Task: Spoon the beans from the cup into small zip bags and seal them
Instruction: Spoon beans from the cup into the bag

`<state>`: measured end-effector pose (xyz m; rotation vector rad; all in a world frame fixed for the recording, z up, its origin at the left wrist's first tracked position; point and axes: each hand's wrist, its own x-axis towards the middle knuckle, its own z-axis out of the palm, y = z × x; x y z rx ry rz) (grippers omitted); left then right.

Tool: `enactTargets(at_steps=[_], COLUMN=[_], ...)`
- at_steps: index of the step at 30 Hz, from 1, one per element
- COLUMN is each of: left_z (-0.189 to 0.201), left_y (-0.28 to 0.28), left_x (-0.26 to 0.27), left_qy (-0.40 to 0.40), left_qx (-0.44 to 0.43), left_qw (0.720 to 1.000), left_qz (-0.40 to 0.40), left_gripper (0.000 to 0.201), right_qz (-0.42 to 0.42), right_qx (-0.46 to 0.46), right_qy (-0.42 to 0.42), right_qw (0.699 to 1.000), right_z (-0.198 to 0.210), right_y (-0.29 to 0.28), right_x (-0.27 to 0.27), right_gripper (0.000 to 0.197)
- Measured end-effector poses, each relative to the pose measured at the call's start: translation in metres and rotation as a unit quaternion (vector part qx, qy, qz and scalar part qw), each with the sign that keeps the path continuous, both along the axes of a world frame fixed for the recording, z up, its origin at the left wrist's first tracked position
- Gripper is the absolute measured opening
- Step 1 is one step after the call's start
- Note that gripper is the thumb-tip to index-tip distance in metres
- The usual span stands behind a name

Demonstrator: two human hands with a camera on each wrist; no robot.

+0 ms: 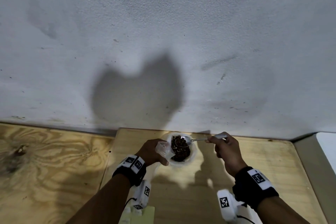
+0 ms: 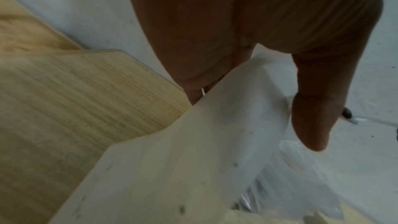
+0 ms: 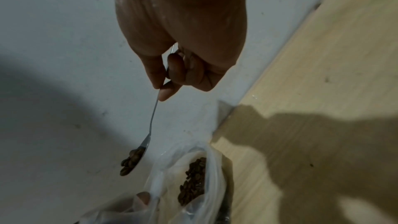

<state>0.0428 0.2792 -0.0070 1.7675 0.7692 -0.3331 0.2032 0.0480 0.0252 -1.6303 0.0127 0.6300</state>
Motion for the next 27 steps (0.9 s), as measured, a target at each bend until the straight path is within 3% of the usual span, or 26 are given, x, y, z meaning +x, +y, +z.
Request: enactTargets(at_steps=[5,8,11,15,18,22,27], left_z=[0.003,0.006,0.008,0.01,0.011,0.01,0.007], left_y=[-0.005,-0.005,-0.004,-0.003,0.001,0.005,0.005], left_x=[-0.002,-0.002,-0.003,-0.006,-0.007,-0.006,-0.001], left_qy=[-0.008,-0.002,0.005,0.008,0.01,0.016,0.017], left_qx=[0.003,0.01,0.008,0.0,-0.003,-0.008,-0.027], left_qw=[1.0,1.0,1.0,0.999,0.999,0.999,0.998], left_qz=[0.013,0.014,0.014,0.031,0.035,0.042,0.056], left_gripper=[0.08,0.078,0.067,0.061,0.057,0.057,0.054], right_qz=[0.044,0.119,0.189,0.116,0.068,0.103,0.144], right_qx=[-0.022,-0.059,-0.06,-0.045,-0.091,-0.191,-0.243], right_qy=[-0.102,-0.206,-0.255,-0.275,-0.275,-0.298,-0.289], right_qw=[0.994,0.969,0.947,0.953,0.955,0.93,0.915], right_z=[0.009,0.014,0.023,0.03,0.022,-0.004,-0.027], right_y=[0.023,0.034,0.038,0.032,0.021,0.012,0.022], right_x=[-0.014,-0.028,-0.038,-0.03,-0.02,-0.02,-0.026], right_gripper=[0.022,0.033,0.029,0.028,0.029,0.033,0.033])
